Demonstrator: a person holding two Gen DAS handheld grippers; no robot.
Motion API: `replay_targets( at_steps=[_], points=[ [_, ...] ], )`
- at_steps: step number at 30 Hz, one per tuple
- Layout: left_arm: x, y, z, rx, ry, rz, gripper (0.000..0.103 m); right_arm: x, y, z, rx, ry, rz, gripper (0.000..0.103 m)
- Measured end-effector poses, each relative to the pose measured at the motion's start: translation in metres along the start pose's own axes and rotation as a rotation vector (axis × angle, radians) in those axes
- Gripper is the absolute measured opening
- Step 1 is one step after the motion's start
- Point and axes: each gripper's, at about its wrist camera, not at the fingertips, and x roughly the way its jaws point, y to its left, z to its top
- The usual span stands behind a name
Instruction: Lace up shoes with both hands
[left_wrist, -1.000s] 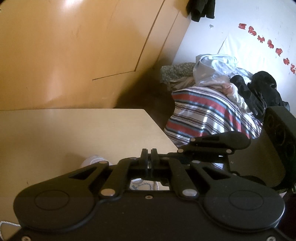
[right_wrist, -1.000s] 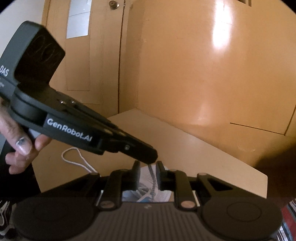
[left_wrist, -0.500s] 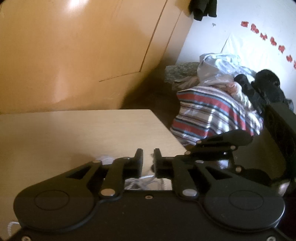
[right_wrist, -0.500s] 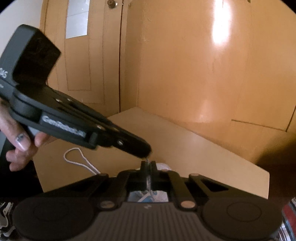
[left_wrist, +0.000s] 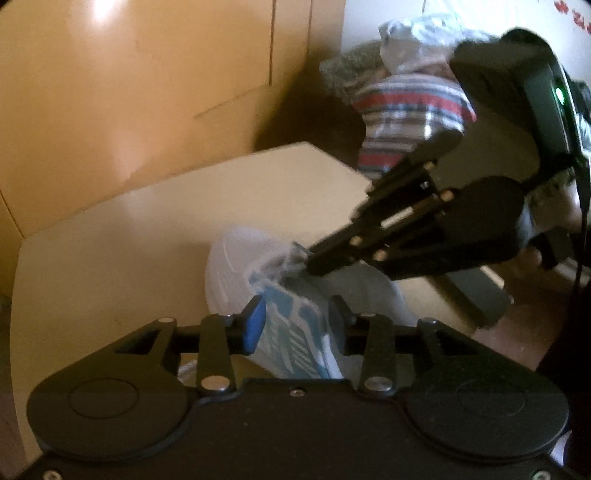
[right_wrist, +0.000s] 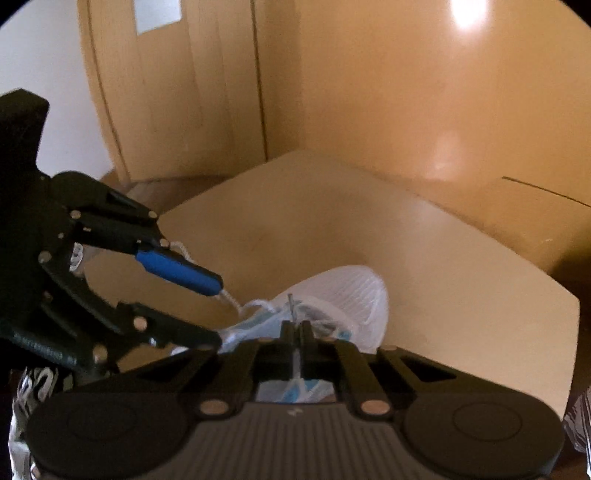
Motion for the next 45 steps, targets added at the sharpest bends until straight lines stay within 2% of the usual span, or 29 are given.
replay_targets(
  at_steps=[3, 5, 11, 15, 28, 45],
  points=[
    [0.004, -0.004, -0.003, 0.016, 0.014, -0.002, 0.035, 0.01, 0.0, 0.001, -0.007, 0.037, 0.011, 0.003],
    [0.005, -0.005, -0.004, 0.017, 0.009, 0.008, 0.019, 0.011, 0.003, 0.0, -0.015, 0.057, 0.015, 0.003],
    [0.005, 0.002, -0.007, -0.013, 0.001, 0.018, 0.014, 0.008, 0.013, -0.002, -0.027, 0.089, 0.015, 0.003],
    [0.005, 0.003, -0.007, -0.042, -0.003, 0.017, 0.013, 0.011, 0.015, -0.002, -0.038, 0.1, 0.016, 0.003],
    [0.002, 0.001, -0.006, -0.031, -0.005, 0.019, 0.013, 0.023, 0.016, -0.004, -0.07, 0.129, 0.018, 0.003],
    [0.001, -0.002, -0.008, -0.026, -0.002, 0.02, 0.013, 0.019, 0.022, 0.0, -0.085, 0.111, 0.026, 0.003]
  ],
)
